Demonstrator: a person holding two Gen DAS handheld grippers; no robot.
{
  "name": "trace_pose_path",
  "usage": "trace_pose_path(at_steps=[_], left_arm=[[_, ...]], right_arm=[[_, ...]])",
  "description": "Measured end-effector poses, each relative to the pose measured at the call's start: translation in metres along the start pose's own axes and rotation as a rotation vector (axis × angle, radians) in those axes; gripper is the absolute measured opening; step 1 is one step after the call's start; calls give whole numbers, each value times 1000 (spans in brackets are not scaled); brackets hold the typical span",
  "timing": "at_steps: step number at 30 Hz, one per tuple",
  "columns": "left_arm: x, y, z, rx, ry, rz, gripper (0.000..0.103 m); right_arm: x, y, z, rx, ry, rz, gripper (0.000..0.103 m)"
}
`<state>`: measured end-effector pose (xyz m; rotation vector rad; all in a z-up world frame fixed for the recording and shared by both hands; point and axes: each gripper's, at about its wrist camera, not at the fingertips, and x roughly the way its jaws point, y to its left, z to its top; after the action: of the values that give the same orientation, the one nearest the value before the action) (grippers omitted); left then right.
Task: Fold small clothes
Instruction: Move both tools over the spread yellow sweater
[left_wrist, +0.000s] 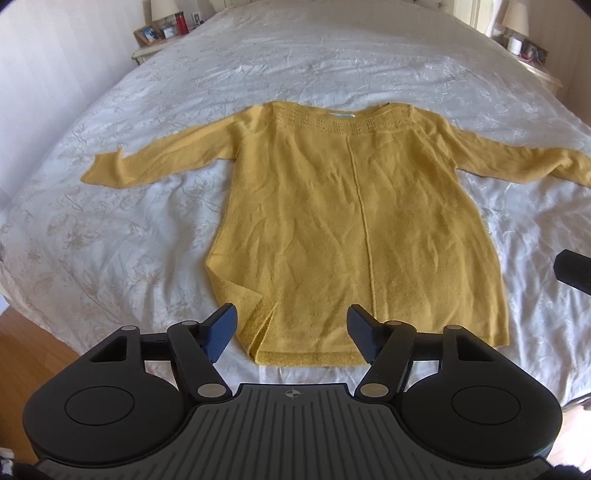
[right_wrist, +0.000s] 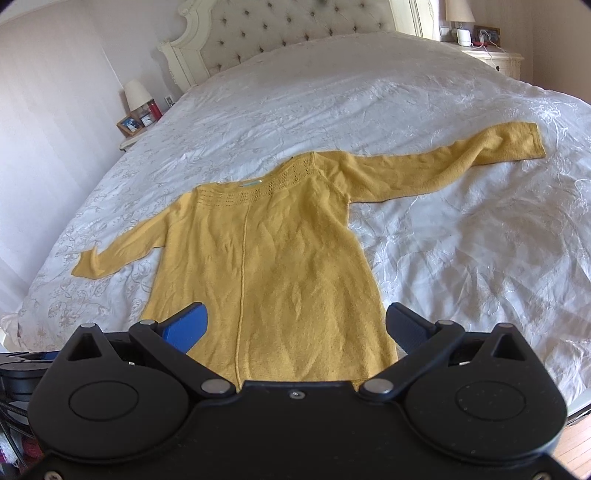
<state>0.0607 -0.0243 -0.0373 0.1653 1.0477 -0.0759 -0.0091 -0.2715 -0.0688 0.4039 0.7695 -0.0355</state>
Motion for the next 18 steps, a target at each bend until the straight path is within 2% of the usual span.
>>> trace_pose_path(at_steps=[6,12,18], left_arm=[[25,27,6,-76,20,-91,64],[57,45,5,-30,75,-23,64],[94,69,-1,-88,145,6,65]], right_arm=[[17,2,8,0,26,-35,102],[31,8,11,2,86,-74,102],[50,22,10,-31,162,-103,102]])
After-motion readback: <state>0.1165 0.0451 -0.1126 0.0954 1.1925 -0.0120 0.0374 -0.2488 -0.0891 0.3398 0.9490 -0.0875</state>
